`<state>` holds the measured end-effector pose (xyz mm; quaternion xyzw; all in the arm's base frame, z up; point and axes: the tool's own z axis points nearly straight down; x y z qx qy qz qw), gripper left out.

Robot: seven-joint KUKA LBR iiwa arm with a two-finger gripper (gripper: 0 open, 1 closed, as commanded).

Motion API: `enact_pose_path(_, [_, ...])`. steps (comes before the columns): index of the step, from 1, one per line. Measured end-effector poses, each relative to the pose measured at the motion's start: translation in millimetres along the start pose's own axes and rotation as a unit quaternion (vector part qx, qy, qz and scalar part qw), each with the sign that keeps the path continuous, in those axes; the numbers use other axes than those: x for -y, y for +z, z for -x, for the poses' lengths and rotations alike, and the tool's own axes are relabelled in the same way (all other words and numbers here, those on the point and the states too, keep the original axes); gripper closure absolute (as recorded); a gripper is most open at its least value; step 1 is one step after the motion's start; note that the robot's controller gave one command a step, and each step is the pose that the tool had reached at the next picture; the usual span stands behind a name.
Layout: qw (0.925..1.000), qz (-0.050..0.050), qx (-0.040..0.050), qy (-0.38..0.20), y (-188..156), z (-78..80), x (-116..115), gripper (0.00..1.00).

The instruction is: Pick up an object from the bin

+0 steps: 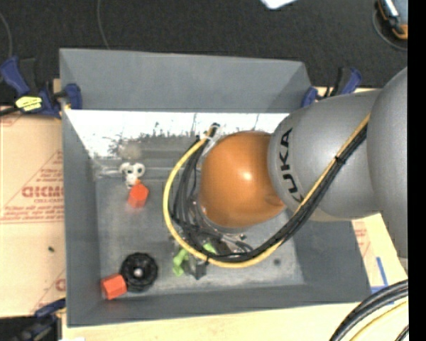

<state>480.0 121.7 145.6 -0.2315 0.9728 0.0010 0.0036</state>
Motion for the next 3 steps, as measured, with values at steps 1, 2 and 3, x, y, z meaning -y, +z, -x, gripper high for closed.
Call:
enact_pose_path(1, [1.0, 0.0, 0.0005, 0.0, -3, 0.2, 0, 1.0])
enact_pose_path(2, [1.0, 0.0, -0.0006, 0.0, -8, -0.3, 0, 1.0])
enact_pose_path(3, [1.0, 0.0, 0.0, 0.001, -17, 0.0, 0, 1.0])
